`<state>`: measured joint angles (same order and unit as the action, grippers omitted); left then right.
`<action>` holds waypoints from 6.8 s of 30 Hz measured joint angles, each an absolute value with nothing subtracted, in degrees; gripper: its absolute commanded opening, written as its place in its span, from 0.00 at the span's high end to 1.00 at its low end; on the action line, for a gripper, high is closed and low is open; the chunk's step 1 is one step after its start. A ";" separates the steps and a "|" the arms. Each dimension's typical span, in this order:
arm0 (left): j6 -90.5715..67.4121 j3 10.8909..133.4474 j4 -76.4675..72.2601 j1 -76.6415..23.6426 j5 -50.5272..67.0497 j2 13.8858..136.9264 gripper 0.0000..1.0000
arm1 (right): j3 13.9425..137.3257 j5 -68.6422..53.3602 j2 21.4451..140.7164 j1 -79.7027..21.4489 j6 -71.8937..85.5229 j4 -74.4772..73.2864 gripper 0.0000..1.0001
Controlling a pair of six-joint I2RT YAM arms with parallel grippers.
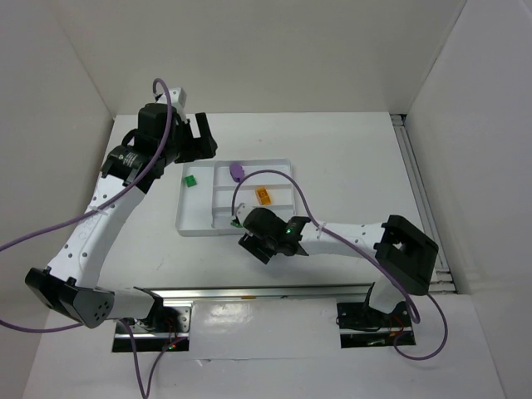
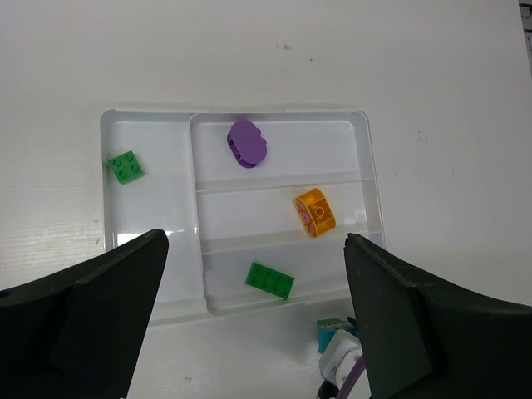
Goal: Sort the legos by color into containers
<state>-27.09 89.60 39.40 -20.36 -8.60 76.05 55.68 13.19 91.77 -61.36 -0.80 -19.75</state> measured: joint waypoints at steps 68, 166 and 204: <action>-40.77 69.32 -16.82 -21.23 69.60 80.47 0.03 | 56.27 -51.55 57.58 -19.57 33.65 2.68 0.71; -24.84 66.08 27.94 -26.79 11.66 93.49 1.00 | 61.98 -22.98 64.34 -26.50 19.81 -12.62 0.75; -42.96 85.30 38.61 -15.42 -24.86 102.41 0.33 | 61.04 -23.51 64.29 -26.50 19.25 -12.93 0.75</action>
